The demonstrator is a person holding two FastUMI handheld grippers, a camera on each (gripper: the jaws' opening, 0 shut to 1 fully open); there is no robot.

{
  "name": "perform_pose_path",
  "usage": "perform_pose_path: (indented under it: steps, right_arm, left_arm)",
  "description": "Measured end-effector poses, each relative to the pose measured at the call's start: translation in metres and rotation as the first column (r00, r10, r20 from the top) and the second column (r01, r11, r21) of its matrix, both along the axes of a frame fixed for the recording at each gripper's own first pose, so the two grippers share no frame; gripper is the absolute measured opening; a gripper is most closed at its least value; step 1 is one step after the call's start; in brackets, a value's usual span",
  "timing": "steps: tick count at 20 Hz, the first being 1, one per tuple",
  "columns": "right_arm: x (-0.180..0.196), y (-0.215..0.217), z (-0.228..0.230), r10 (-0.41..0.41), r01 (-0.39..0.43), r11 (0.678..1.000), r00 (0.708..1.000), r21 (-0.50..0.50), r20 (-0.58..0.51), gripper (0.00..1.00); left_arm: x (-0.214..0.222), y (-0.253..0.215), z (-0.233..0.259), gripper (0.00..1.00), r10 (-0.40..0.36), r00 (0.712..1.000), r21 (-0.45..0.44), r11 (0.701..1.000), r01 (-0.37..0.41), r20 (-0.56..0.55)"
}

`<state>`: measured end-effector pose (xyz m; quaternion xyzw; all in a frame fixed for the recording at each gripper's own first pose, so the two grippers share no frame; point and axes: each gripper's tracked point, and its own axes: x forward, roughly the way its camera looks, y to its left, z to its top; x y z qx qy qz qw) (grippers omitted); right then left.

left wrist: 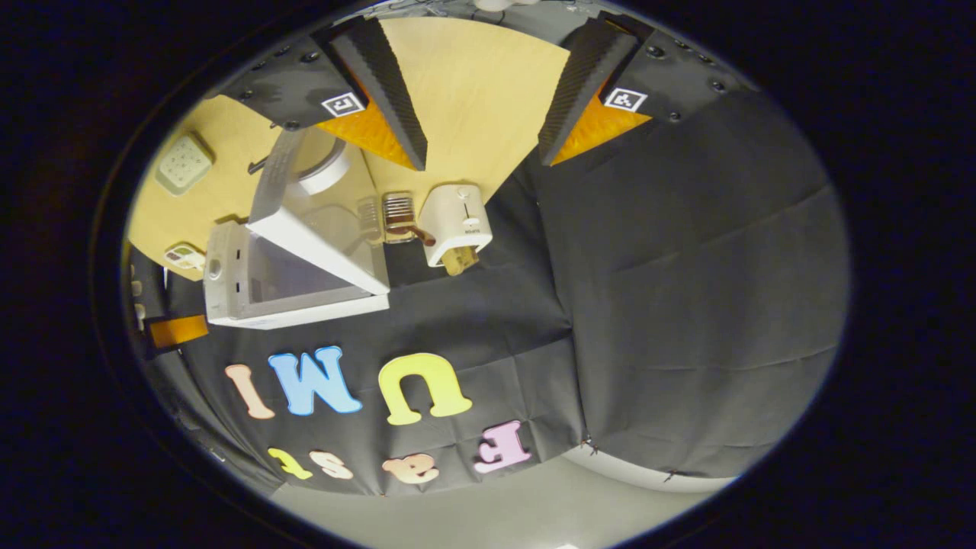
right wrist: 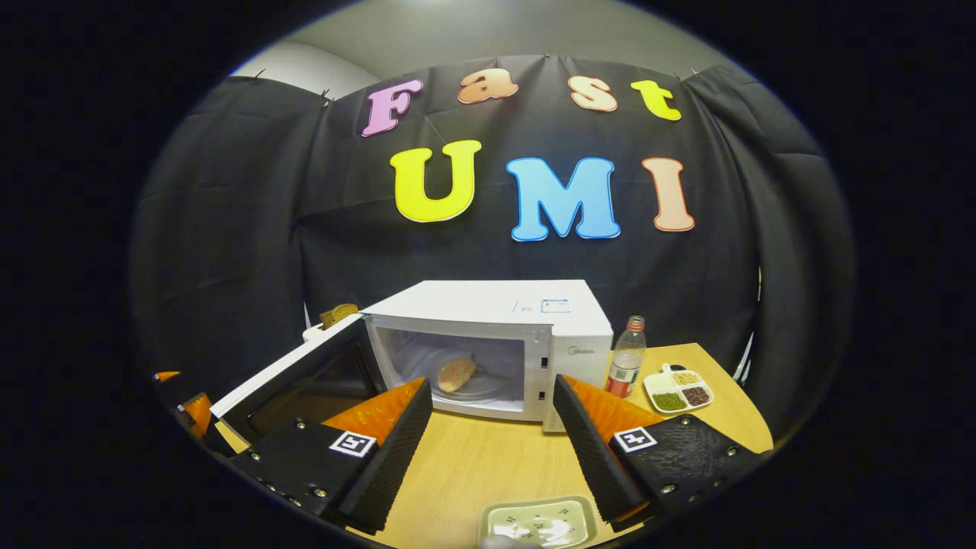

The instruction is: Open the microwave oven with the left hand, put the food in, and close the microwave oven.

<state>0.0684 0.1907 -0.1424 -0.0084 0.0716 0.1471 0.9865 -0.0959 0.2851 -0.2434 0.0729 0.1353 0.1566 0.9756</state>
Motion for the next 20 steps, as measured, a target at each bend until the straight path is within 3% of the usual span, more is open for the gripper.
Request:
perform_pose_path:
  steps: [4,7,8,11,20]
  right_arm:
    - [-0.014,-0.039,0.008,-0.017,0.017,0.998,1.000,-0.060,0.004,0.98]
    - [-0.017,-0.065,0.016,-0.055,0.055,0.998,0.998,-0.038,-0.005,0.93]
    - [-0.017,-0.070,0.019,-0.063,0.062,0.997,0.998,-0.037,-0.004,0.98]
    - [-0.019,-0.084,0.023,-0.069,0.069,0.997,0.998,-0.047,-0.004,0.98]
    - [-0.018,-0.128,0.018,-0.090,0.088,0.995,0.995,-0.052,-0.037,0.98]
  left_arm:
    - [0.008,-0.010,-0.034,1.00,-0.006,0.999,0.012,1.000,0.007,-0.045]
    - [0.013,-0.024,-0.046,1.00,-0.022,0.998,0.000,1.000,0.022,-0.060]
    - [0.015,-0.032,-0.049,0.98,-0.032,0.998,-0.002,0.999,0.032,-0.063]
    - [0.016,-0.049,-0.054,0.95,-0.048,0.996,0.006,0.999,0.049,-0.076]
    - [0.037,-0.160,-0.054,0.94,-0.185,0.979,-0.019,0.983,0.184,-0.087]
